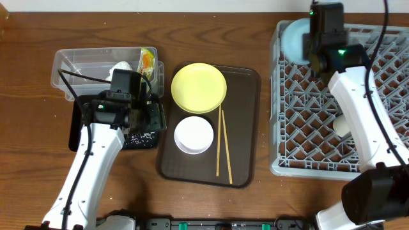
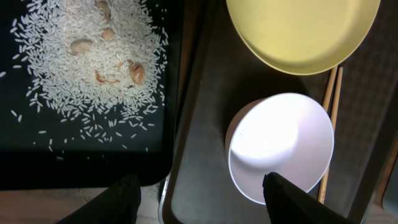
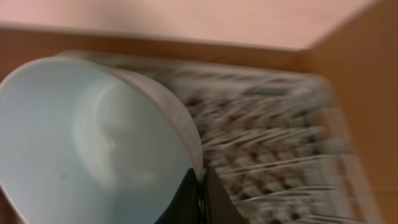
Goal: Sort waste into correct bins and load items into the dishwasher rack
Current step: 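Carry the blue bowl to the rack's back and set it down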
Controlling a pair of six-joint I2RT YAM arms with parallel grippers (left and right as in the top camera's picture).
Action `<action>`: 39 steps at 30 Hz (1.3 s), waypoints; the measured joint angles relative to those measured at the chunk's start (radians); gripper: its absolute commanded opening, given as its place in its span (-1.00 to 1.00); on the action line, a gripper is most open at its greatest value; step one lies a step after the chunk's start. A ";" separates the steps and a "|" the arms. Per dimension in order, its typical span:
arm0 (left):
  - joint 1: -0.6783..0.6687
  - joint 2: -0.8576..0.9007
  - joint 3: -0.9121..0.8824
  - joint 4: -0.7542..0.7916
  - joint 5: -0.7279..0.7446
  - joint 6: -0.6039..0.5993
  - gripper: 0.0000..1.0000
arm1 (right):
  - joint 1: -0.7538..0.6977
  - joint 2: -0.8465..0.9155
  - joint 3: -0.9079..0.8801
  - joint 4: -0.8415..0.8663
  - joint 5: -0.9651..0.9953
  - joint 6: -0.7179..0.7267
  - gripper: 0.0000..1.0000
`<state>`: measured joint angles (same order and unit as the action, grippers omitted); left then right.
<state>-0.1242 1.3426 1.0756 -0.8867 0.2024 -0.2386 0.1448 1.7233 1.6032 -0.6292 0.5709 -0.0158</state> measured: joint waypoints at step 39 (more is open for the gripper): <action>0.000 0.000 0.000 0.000 0.000 -0.005 0.33 | -0.077 0.277 0.000 0.351 0.375 -0.117 -0.98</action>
<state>-0.1242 1.3426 1.0756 -0.8864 0.2024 -0.2436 0.0677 1.9999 1.6032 -0.2783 0.9455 -0.1326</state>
